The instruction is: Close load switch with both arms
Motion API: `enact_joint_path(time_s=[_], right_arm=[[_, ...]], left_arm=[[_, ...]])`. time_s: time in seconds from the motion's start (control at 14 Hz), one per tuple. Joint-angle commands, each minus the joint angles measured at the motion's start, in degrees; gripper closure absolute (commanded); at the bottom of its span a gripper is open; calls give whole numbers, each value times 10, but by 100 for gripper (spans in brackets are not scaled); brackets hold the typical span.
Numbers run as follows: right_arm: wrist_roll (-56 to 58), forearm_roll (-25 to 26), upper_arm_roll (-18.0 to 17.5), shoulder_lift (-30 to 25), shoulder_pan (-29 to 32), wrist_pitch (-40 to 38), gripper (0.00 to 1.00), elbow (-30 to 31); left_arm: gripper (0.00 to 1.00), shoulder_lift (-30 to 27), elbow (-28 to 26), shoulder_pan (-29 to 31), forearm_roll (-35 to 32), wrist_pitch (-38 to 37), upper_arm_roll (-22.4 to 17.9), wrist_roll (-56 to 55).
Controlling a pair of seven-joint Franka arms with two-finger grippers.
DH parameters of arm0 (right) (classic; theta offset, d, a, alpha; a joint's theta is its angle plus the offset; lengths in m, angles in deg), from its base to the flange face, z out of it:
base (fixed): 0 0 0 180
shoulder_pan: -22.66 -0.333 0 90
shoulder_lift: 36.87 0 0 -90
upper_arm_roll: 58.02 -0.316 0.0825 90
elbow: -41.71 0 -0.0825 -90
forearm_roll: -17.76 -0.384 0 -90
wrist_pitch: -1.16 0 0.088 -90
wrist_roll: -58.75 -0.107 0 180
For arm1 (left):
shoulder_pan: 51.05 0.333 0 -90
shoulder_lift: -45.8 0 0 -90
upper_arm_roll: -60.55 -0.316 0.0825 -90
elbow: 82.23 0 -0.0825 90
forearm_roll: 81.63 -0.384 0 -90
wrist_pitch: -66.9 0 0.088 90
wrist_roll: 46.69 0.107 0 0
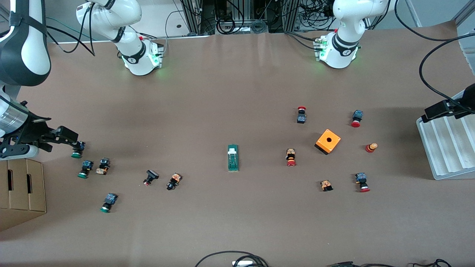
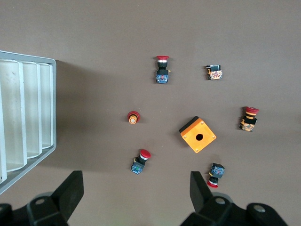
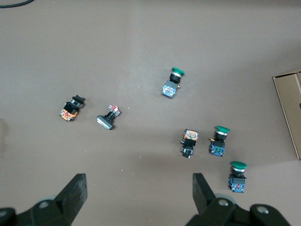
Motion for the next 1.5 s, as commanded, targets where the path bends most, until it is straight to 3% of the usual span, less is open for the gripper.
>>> enact_joint_path(time_s=[0.0,0.79,1.43], right_arm=[[5,15,1,6,-2,5,0,-10],[1,15,-3,6,-6,5,0,-16],[3,15,-3,6,-3,5,0,-17]], left_arm=[[0,1,7,-1,-3,0,0,8],[0,11,10,-1,-4,16,-1,8],[0,70,24,-21,-3,32,17,8]])
